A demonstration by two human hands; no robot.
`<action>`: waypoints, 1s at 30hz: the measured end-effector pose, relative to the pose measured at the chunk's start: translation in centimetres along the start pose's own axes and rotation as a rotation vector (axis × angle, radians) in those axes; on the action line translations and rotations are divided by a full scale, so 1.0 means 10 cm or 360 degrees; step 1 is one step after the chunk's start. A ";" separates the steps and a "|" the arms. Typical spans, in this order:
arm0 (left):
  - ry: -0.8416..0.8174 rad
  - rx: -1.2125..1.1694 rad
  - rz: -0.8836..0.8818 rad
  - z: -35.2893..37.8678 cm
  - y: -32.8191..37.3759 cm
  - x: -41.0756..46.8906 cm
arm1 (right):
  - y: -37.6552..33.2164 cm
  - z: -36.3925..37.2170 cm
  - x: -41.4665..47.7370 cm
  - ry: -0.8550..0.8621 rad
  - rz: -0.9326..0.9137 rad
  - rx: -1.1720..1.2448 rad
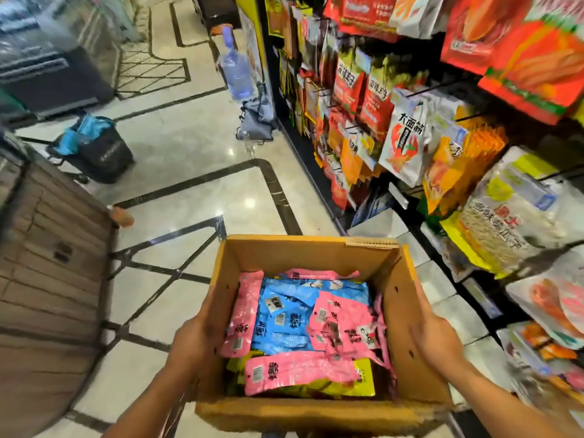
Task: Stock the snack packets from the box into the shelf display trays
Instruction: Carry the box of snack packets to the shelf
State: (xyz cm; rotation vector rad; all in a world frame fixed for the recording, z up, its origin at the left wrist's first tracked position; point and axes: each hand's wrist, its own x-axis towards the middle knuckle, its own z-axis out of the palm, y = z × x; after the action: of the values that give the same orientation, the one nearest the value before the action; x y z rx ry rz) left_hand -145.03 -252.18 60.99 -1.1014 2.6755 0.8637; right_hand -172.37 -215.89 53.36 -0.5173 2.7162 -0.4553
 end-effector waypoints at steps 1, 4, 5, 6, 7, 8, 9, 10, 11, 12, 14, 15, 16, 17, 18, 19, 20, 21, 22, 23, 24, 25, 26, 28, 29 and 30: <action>0.0035 0.0031 -0.0066 -0.06 0.11 0.10 | 0.04 -0.01 0.06 0.0008 0.0046 0.0037; -0.0005 -0.0093 -0.0209 -0.13 0.25 0.51 | 0.07 -0.06 0.22 0.0036 0.0144 0.0069; -0.0018 -0.0016 -0.0162 -0.11 0.26 0.66 | 0.10 -0.06 0.25 0.0031 0.0176 0.0042; -0.0084 -0.0030 -0.0158 -0.12 0.33 0.76 | 0.13 -0.07 0.27 0.0003 0.0240 0.0042; -0.0097 0.0026 -0.0117 -0.08 0.32 0.88 | 0.18 -0.06 0.29 0.0005 0.0278 0.0073; -0.0108 0.0074 -0.0086 -0.07 0.35 1.00 | 0.21 -0.07 0.31 -0.0009 0.0299 0.0094; -0.0105 0.0141 -0.0028 -0.06 0.36 1.12 | 0.25 -0.07 0.31 0.0010 0.0312 0.0112; -0.0142 0.0147 -0.0012 -0.06 0.42 1.21 | 0.28 -0.07 0.31 0.0017 0.0327 0.0129; -0.0155 0.0106 0.0012 -0.03 0.46 1.32 | 0.30 -0.07 0.31 0.0027 0.0360 0.0166; -0.0185 0.0101 0.0013 -0.04 0.51 1.42 | 0.32 -0.06 0.29 0.0037 0.0396 0.0196; -0.0217 0.0099 0.0021 -0.04 0.62 1.64 | 0.33 -0.03 0.23 0.0078 0.0457 0.0215; -0.0224 0.0045 0.0011 -0.02 0.66 1.77 | 0.34 0.00 0.20 0.0072 0.0516 0.0245; -0.0240 -0.0005 -0.0008 -0.01 0.72 1.88 | 0.34 0.03 0.17 0.0065 0.0581 0.0282; -0.0251 -0.0021 -0.0034 0.01 0.78 1.97 | 0.34 0.05 0.13 0.0071 0.0622 0.0313; -0.0281 -0.0046 -0.0055 0.00 0.84 2.07 | 0.34 0.07 0.11 0.0085 0.0663 0.0333; -0.0313 -0.0051 0.0048 0.00 0.88 2.18 | 0.31 0.08 0.08 0.0098 0.0711 0.0348; -0.0379 -0.0058 0.0120 -0.02 0.94 2.29 | 0.28 0.11 0.04 0.0124 0.0744 0.0345; -0.0425 -0.0060 0.0175 -0.02 1.01 2.41 | 0.22 0.12 0.01 0.0158 0.0766 0.0334; -0.0499 -0.0036 0.0243 -0.04 1.09 2.56 | 0.15 0.16 -0.01 0.0201 0.0825 0.0354; -0.0525 0.0032 0.0322 -0.04 1.15 2.68 | 0.08 0.16 -0.03 0.0221 0.0879 0.0374; -0.0544 0.0033 0.0335 -0.04 1.21 2.70 | 0.02 0.16 -0.05 0.0224 0.0902 0.0366; -0.0613 0.0068 0.0403 0.00 1.25 2.84 | -0.04 0.18 -0.06 0.0233 0.0972 0.0357; -0.0711 0.0174 0.0508 0.01 1.31 2.98 | -0.09 0.23 -0.03 0.0241 0.1058 0.0366; -0.0882 0.0365 0.0772 0.03 1.38 3.37 | -0.24 0.38 0.00 0.0268 0.1249 0.0386; -0.0934 0.0410 0.0868 0.10 1.40 3.61 | -0.33 0.48 0.01 0.0275 0.1353 0.0396; -0.0972 0.0448 0.0928 0.17 1.40 3.84 | -0.41 0.56 0.03 0.0279 0.1429 0.0408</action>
State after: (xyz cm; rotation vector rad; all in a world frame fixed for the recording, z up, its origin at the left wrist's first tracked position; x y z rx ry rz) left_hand -182.68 -266.65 53.96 0.0357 2.4651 0.7002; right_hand -169.28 -220.97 49.81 0.8149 2.6347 -0.5790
